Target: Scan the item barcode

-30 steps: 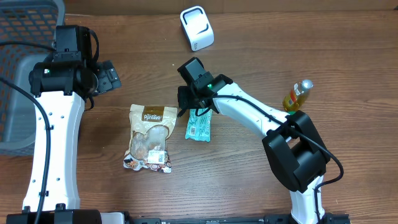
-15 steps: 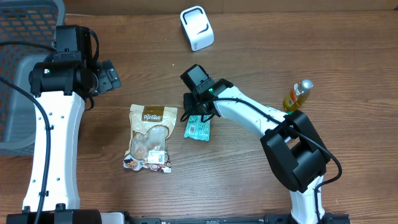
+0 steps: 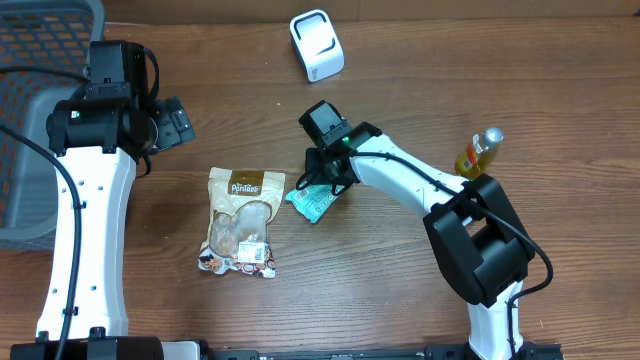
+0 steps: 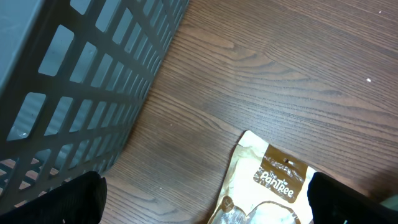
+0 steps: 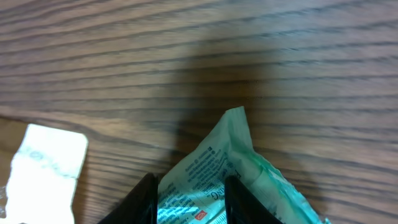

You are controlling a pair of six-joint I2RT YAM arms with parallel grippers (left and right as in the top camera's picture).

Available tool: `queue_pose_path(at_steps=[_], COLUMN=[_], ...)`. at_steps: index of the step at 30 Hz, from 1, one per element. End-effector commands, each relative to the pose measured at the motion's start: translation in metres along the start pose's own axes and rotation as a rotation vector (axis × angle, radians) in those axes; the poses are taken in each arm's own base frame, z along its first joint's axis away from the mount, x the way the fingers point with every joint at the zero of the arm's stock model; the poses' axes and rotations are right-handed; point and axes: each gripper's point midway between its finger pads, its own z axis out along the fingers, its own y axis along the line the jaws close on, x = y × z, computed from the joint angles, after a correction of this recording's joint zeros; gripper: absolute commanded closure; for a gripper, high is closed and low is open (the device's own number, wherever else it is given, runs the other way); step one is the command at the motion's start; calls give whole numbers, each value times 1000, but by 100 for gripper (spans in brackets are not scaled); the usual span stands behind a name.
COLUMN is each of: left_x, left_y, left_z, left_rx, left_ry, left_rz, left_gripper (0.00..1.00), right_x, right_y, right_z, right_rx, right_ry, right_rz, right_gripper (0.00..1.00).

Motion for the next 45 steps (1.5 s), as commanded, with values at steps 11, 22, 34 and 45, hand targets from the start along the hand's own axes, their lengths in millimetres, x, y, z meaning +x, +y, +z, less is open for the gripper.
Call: queue_pose_path(at_steps=[11, 22, 34, 45], left_x=[-5, -5, -5, -5], left_y=[2, 2, 2, 2], left_z=[-4, -4, -4, -4], left_rx=[-7, -7, -7, -7], left_ry=[-21, -21, -21, -21], left_rz=[6, 6, 6, 6], left_gripper=[0, 1, 0, 0], right_x=[8, -8, -8, 9], right_y=[-27, -15, -77, -99], right_z=[-2, -50, -66, -71], right_rx=[84, 29, 120, 167], right_ry=[44, -28, 49, 148], right_rz=[129, 110, 156, 40], right_gripper=[67, 60, 41, 20])
